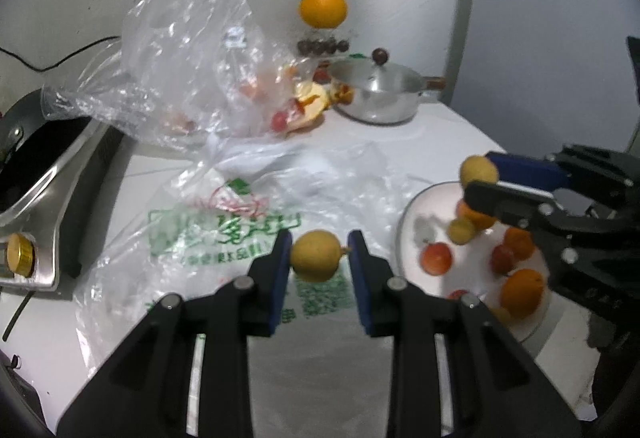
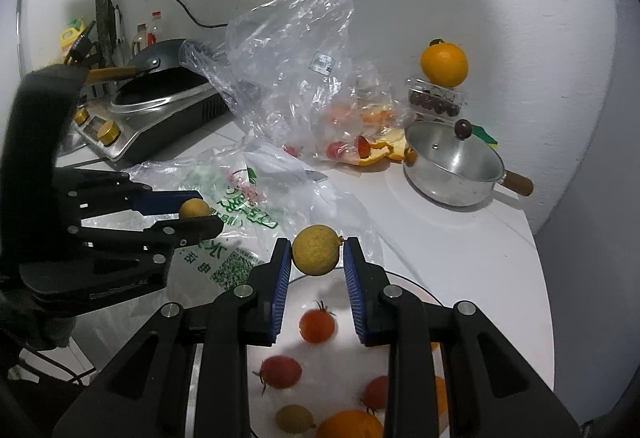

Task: Organize fruits
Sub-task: 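Carry the yellow fruit in the left tool to the plate while the right tool carries its fruit, then open the left tool over the plate while the right tool releases its yellow fruit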

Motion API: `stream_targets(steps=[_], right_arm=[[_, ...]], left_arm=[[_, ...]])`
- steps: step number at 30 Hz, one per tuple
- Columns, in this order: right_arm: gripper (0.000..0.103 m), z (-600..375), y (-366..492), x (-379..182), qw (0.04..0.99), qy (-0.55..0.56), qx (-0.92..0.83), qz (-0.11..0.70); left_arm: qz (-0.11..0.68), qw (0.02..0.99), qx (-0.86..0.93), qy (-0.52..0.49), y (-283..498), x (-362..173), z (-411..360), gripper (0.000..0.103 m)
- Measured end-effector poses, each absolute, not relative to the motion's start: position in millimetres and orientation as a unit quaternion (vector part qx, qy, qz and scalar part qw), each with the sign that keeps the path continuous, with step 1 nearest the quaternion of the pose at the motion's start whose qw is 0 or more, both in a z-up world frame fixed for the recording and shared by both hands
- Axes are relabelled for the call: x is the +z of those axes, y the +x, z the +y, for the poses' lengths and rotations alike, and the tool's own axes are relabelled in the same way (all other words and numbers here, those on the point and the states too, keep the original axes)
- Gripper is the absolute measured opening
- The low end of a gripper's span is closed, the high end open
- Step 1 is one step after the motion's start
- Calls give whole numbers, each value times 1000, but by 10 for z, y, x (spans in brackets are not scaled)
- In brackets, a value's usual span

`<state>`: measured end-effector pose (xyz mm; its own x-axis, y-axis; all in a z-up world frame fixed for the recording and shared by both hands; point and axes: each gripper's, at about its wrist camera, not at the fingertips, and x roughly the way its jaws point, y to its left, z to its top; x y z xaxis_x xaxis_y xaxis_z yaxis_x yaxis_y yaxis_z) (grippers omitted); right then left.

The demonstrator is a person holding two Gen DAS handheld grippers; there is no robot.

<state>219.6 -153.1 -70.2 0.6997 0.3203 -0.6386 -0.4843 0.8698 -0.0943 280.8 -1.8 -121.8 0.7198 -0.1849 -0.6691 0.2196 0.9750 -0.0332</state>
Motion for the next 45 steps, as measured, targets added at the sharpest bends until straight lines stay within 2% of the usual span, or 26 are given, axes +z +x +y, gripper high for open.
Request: stream_targets(steps=[6, 35, 43, 45], right_arm=[[29, -1695, 2120, -710, 916, -120, 213, 319], [29, -2300, 2118, -1147, 902, -84, 211, 366], [29, -2304, 2133, -1169, 900, -73, 217, 372], [29, -2288, 2137, -1171, 899, -73, 218, 372]], left_arm=[[346, 928, -136, 23, 2686, -1162, -258, 29], [406, 894, -188, 22, 2773, -1525, -1002, 29], [404, 895, -187, 16, 2773, -1494, -992, 31], [403, 897, -183, 14, 2760, -1485, -963, 35]])
